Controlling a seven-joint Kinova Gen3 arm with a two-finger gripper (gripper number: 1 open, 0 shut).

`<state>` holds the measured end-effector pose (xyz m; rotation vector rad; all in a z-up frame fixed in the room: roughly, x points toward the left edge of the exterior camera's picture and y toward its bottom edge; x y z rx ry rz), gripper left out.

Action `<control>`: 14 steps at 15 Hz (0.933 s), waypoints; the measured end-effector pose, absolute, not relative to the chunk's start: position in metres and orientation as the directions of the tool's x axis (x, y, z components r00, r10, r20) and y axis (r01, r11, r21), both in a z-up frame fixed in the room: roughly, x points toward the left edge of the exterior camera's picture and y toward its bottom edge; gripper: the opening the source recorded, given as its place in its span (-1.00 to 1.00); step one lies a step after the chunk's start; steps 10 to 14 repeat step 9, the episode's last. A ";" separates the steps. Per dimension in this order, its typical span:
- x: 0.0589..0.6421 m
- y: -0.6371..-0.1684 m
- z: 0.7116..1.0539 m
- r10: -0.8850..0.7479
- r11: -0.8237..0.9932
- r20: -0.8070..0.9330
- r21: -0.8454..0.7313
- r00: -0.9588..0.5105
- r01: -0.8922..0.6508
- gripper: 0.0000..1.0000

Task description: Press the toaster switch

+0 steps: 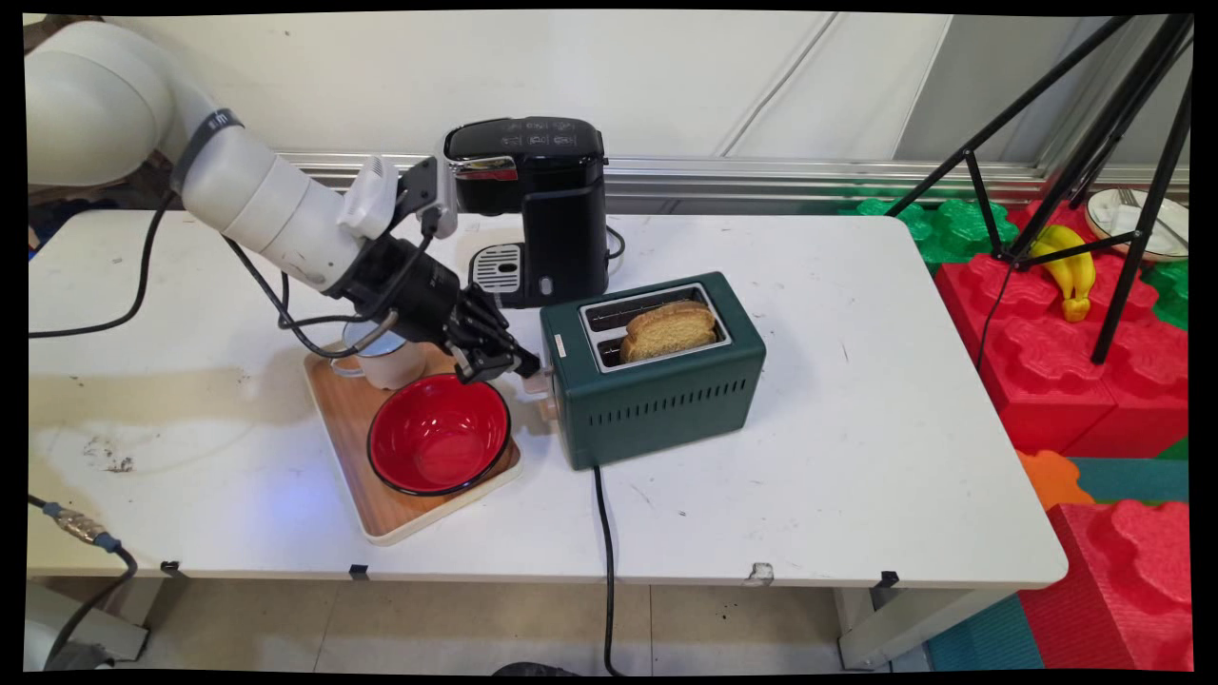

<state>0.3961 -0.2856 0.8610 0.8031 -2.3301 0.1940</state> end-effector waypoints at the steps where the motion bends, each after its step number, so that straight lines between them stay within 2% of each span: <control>1: 0.396 -0.286 0.858 -0.498 0.801 0.628 0.070 -0.598 -0.594 -1.00; 14: 0.401 -0.286 0.842 -0.499 0.807 0.611 0.069 -0.614 -0.586 -1.00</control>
